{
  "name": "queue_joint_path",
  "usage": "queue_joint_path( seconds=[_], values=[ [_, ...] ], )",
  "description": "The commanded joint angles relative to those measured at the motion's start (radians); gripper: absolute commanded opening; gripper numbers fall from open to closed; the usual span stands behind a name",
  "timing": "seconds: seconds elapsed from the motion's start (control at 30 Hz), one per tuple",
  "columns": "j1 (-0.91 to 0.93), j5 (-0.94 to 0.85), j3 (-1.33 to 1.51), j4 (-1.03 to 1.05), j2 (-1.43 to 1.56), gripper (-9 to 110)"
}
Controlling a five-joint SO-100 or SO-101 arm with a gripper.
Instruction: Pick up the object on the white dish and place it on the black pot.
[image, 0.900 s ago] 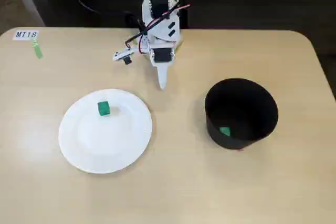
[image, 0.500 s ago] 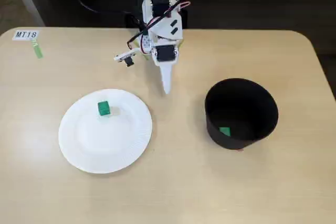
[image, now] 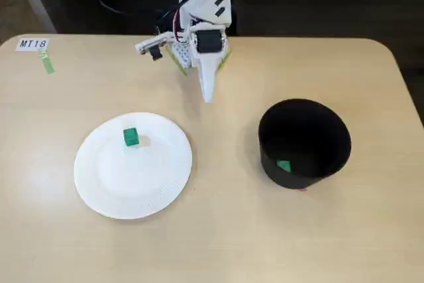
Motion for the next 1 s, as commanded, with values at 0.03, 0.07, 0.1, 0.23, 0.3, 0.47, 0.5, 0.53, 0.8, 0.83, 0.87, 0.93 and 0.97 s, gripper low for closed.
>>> queue_joint_path(
  seconds=[0.03,0.07,0.1,0.23,0.3,0.47,0.5,0.53,0.8,0.83,0.87,0.93,0.97],
  values=[
    [0.133,0.054,-0.213,0.074,-0.181,0],
    [0.166,0.066,-0.229,0.078,-0.215,0],
    [0.198,0.084,-0.238,0.081,-0.245,0],
    [0.275,0.167,-0.249,0.069,-0.351,0],
    [0.287,0.221,-0.278,0.083,-0.428,0],
    [0.302,0.377,-0.342,0.077,-0.571,0],
    [0.311,0.41,-0.353,0.077,-0.595,0],
    [0.319,0.437,-0.365,0.074,-0.621,0],
    [0.407,0.497,-0.604,0.15,-0.927,0],
    [0.419,0.499,-0.629,0.16,-0.957,0],
    [0.433,0.503,-0.644,0.166,-0.977,0],
    [0.462,0.512,-0.647,0.166,-1.006,0],
    [0.476,0.517,-0.647,0.167,-1.02,0]
  ],
)
